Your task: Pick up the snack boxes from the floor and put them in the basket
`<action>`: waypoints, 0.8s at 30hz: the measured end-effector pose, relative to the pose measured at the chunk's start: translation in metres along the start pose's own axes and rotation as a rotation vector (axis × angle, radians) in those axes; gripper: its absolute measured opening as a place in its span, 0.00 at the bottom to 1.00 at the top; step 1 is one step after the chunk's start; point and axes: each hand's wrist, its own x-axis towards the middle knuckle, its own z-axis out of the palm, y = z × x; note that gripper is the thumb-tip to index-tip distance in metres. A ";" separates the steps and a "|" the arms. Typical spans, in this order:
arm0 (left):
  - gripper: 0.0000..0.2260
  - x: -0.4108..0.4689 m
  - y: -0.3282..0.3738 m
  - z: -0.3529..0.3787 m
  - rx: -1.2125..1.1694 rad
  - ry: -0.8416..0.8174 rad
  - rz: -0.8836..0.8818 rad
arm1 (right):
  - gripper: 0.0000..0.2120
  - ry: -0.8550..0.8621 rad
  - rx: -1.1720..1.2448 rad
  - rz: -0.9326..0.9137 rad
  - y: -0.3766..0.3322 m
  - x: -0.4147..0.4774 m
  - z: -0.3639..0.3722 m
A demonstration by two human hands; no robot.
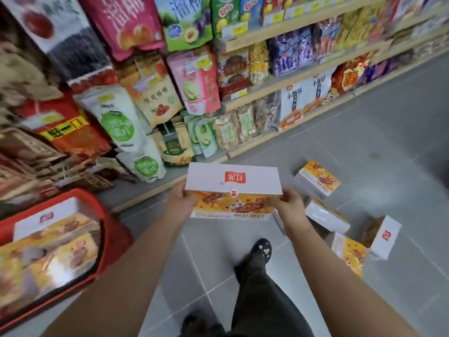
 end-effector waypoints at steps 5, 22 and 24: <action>0.23 -0.090 -0.058 -0.123 -0.330 0.138 0.051 | 0.17 -0.236 -0.008 -0.126 -0.007 -0.081 0.103; 0.38 -0.150 -0.198 -0.338 -0.564 0.428 -0.097 | 0.21 -0.656 -0.322 -0.172 0.028 -0.171 0.367; 0.36 -0.131 -0.209 -0.359 -0.618 0.454 -0.129 | 0.18 -0.687 -0.359 -0.136 0.035 -0.166 0.401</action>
